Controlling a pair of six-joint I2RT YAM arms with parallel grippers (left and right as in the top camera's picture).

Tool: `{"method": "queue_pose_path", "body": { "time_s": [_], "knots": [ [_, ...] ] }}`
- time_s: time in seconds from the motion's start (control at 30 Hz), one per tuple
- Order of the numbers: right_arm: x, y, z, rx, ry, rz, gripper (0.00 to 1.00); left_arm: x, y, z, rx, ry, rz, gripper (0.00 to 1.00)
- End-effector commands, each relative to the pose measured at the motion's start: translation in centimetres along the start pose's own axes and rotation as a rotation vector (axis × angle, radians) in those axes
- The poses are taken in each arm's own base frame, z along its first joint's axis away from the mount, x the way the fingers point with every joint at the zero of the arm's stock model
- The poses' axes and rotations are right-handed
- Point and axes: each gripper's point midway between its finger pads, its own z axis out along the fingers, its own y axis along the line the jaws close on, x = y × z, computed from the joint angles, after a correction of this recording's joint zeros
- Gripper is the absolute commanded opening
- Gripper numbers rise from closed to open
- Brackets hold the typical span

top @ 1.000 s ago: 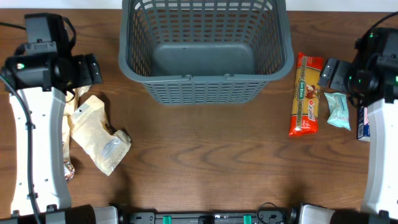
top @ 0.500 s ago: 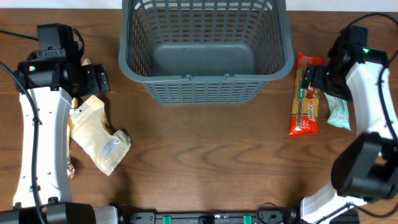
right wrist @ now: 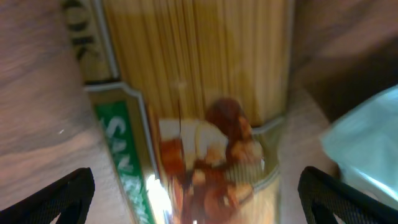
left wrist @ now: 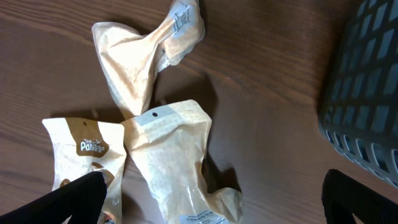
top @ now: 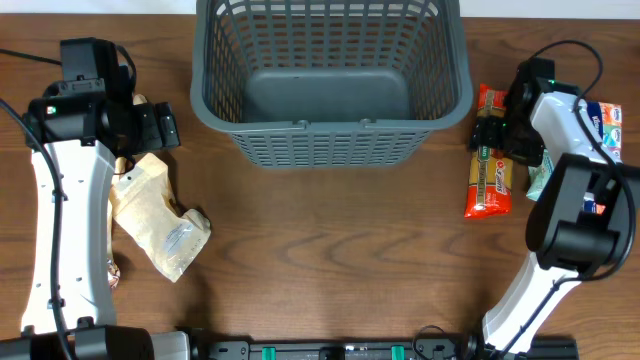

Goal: Pack container
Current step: 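Grasp the spaghetti package with the right gripper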

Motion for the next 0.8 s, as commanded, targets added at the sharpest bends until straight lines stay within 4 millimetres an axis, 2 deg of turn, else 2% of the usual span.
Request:
{"method": "queue_pose_path", "body": {
  "time_s": [0.0, 0.33, 0.53, 0.6, 0.77],
  "knots": [
    [-0.3, 0.0, 0.8, -0.003, 0.000, -0.004, 0.95, 0.0, 0.0, 0.1, 0.007, 0.004, 0.000, 0.99],
    [-1.6, 0.2, 2.2, -0.008, -0.039, -0.035, 0.96, 0.0, 0.0, 0.1, 0.007, 0.004, 0.000, 0.99],
    [-1.1, 0.3, 3.8, -0.008, -0.005, -0.041, 0.93, 0.0, 0.0, 0.1, 0.007, 0.004, 0.000, 0.99],
    [-1.0, 0.3, 4.0, -0.007, 0.000, -0.042, 0.86, 0.0, 0.0, 0.1, 0.007, 0.004, 0.000, 0.99],
    [-0.7, 0.7, 4.0, -0.028, 0.011, -0.042, 0.50, 0.0, 0.0, 0.1, 0.007, 0.004, 0.000, 0.99]
  ]
}}
